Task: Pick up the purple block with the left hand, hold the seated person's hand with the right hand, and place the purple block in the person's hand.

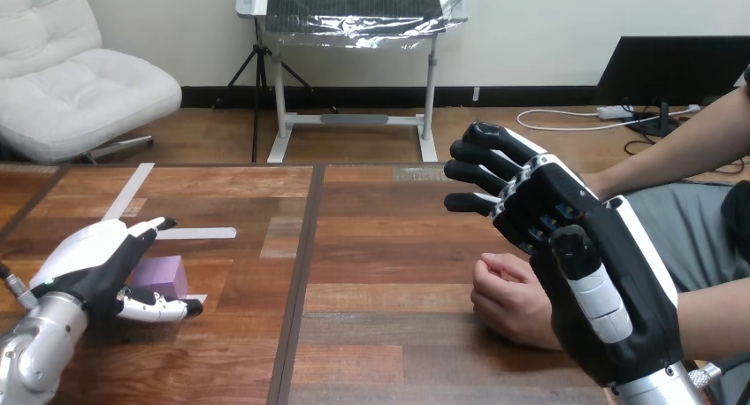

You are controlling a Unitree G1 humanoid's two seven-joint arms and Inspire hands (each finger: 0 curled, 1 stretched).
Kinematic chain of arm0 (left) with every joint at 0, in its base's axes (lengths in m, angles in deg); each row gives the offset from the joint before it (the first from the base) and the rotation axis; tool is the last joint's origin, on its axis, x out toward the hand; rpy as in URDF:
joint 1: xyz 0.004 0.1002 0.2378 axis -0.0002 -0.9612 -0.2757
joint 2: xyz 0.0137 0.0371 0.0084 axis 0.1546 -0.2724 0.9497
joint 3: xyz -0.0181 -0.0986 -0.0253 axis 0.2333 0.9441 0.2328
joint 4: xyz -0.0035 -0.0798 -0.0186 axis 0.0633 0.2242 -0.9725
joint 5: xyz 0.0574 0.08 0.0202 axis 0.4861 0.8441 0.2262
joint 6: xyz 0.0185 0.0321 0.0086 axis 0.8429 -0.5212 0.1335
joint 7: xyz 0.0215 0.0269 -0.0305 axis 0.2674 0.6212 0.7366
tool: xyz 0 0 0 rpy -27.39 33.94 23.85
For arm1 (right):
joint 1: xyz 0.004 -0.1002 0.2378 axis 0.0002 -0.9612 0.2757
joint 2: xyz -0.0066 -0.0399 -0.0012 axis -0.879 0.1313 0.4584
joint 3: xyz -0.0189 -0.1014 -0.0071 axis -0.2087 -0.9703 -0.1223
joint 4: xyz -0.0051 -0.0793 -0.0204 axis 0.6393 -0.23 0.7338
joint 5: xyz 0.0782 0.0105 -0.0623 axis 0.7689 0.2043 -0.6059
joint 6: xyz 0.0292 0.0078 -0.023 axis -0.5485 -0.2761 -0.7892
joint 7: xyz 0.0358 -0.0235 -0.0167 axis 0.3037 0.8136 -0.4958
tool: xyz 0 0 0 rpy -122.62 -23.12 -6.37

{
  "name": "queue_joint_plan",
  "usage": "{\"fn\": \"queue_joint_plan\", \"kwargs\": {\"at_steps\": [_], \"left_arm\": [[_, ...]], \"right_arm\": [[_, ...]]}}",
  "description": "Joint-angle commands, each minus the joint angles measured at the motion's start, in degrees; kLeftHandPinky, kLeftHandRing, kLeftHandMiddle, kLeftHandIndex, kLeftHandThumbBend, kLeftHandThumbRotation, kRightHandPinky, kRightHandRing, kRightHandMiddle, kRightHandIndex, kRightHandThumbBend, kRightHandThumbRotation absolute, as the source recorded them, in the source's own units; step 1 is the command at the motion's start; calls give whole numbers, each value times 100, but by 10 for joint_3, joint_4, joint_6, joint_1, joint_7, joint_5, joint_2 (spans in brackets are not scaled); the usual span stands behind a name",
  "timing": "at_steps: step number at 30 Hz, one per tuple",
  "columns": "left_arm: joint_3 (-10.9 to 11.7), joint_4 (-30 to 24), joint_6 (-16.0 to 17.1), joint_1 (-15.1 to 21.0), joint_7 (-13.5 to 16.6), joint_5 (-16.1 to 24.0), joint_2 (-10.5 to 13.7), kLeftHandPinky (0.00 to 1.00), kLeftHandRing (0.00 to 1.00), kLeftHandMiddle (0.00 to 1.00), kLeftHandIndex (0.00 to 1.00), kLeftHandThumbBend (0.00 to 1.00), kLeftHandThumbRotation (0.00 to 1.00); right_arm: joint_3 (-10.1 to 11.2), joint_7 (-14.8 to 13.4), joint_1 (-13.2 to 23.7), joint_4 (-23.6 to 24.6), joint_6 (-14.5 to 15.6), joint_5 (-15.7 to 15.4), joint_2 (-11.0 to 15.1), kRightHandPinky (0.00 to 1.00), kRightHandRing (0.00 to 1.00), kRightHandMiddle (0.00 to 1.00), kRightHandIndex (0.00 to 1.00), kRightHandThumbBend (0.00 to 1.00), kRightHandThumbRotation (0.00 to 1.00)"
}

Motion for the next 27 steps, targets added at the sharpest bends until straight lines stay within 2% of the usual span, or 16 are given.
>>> {"fn": "queue_joint_plan", "kwargs": {"at_steps": [1, 6, 12, 19, 27], "left_arm": [[-11, -7, -16, 48, -6, 5, 18, 86, 93, 94, 91, 77, 25], [-19, -7, -40, 53, -12, 9, 16, 83, 92, 94, 91, 76, 21], [-29, -12, -68, 58, -15, 15, 15, 72, 89, 92, 89, 75, 14], [-42, -2, -73, 64, 5, 30, 15, 62, 79, 84, 82, 75, 5], [-50, -2, -80, 66, 16, 38, 14, 58, 70, 73, 72, 74, 1]], "right_arm": [[10, 0, 17, 24, -12, 8, 2, 75, 83, 84, 84, 90, 75], [10, 2, 17, 24, -13, 9, 2, 75, 83, 84, 84, 90, 75], [10, 3, 17, 23, -15, 8, 1, 75, 83, 84, 84, 90, 75], [10, 4, 16, 24, -14, 11, 1, 74, 83, 84, 84, 90, 75], [9, 3, 15, 28, -11, 12, 0, 75, 83, 84, 84, 89, 75]]}}
